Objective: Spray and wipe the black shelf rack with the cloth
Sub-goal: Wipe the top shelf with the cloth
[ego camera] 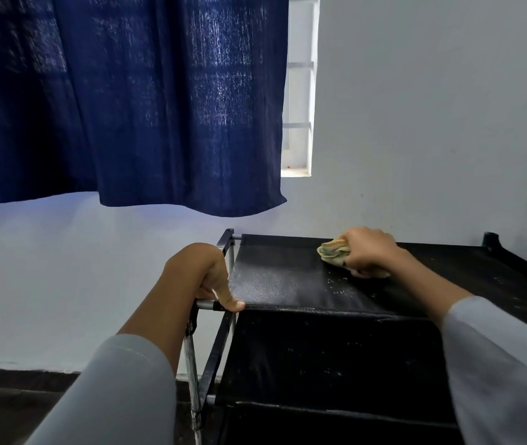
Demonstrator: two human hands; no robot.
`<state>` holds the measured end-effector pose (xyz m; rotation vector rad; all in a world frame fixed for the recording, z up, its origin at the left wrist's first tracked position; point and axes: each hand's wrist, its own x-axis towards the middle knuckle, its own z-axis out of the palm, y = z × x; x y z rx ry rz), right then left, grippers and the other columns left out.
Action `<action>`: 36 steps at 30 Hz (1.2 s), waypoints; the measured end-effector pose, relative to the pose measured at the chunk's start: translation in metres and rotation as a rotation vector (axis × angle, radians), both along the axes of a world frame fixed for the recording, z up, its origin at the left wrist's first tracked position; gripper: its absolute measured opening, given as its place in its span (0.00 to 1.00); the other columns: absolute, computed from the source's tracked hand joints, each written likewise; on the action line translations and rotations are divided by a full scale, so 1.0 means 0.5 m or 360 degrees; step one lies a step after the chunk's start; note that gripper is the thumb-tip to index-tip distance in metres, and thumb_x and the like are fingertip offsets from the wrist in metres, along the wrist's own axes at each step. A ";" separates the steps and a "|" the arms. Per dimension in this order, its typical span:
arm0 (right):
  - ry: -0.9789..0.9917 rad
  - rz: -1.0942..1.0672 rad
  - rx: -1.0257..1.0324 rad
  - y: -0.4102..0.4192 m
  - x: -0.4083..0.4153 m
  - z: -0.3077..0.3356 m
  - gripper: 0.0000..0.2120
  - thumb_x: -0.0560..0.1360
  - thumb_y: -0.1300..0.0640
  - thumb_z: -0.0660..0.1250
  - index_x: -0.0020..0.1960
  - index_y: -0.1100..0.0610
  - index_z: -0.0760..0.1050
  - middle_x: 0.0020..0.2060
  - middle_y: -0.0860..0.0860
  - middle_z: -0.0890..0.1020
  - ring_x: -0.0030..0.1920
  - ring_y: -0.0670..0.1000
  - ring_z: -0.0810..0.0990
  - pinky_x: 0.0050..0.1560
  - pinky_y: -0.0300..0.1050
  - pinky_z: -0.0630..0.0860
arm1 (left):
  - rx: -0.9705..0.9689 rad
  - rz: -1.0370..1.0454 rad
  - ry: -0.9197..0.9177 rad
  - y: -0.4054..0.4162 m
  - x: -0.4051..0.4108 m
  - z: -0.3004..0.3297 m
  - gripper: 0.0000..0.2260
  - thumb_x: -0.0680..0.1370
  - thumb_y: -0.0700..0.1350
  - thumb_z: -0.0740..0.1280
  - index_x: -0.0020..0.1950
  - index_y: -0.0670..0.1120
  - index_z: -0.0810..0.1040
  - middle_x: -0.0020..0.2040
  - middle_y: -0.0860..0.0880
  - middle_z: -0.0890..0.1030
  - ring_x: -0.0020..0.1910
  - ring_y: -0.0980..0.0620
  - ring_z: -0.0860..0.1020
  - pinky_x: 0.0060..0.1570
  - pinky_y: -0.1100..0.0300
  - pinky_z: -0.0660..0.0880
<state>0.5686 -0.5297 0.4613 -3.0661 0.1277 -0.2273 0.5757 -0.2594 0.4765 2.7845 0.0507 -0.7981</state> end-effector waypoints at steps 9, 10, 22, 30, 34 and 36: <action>-0.0059 0.0495 -0.0007 0.207 0.044 -0.018 0.14 0.72 0.54 0.66 0.58 0.50 0.79 0.50 0.52 0.82 0.52 0.55 0.80 0.51 0.46 0.74 | 0.0103 -0.0011 -0.0023 -0.004 0.012 -0.008 0.41 0.62 0.54 0.80 0.71 0.44 0.69 0.67 0.52 0.74 0.63 0.49 0.74 0.67 0.54 0.69; 0.0004 0.0571 -0.0017 0.217 0.043 -0.020 0.16 0.72 0.55 0.66 0.60 0.50 0.77 0.50 0.51 0.81 0.51 0.54 0.79 0.50 0.46 0.74 | 0.0098 -0.0006 -0.0027 -0.004 0.014 -0.008 0.41 0.61 0.53 0.80 0.70 0.44 0.69 0.67 0.52 0.75 0.63 0.49 0.75 0.67 0.54 0.69; 0.0620 0.0696 0.0270 0.005 -0.092 0.034 0.30 0.70 0.73 0.56 0.64 0.48 0.73 0.25 0.48 0.79 0.22 0.47 0.74 0.21 0.38 0.70 | 0.0052 -0.0006 0.0104 -0.006 0.019 0.001 0.54 0.49 0.53 0.78 0.73 0.42 0.65 0.70 0.49 0.71 0.68 0.49 0.70 0.70 0.53 0.65; 0.0078 0.0353 0.0326 0.086 0.029 -0.014 0.20 0.73 0.59 0.67 0.63 0.43 0.77 0.55 0.52 0.81 0.56 0.55 0.79 0.49 0.42 0.72 | 0.0234 -0.0027 -0.0031 -0.008 0.029 -0.005 0.39 0.60 0.52 0.81 0.68 0.45 0.72 0.64 0.51 0.77 0.60 0.48 0.77 0.65 0.54 0.71; 0.0029 0.0584 0.0348 0.174 0.033 -0.031 0.12 0.73 0.55 0.68 0.56 0.48 0.80 0.48 0.51 0.82 0.52 0.55 0.80 0.47 0.43 0.72 | 0.0202 0.0027 -0.0008 -0.011 0.029 -0.009 0.38 0.62 0.48 0.80 0.69 0.43 0.71 0.66 0.50 0.76 0.62 0.48 0.75 0.66 0.54 0.70; 0.0121 0.0767 0.0316 0.190 0.007 -0.026 0.15 0.74 0.59 0.66 0.59 0.51 0.79 0.52 0.53 0.82 0.51 0.55 0.80 0.49 0.46 0.74 | 0.0253 0.0033 0.0026 -0.016 0.029 -0.009 0.38 0.64 0.48 0.79 0.71 0.43 0.69 0.67 0.50 0.75 0.63 0.48 0.74 0.67 0.54 0.69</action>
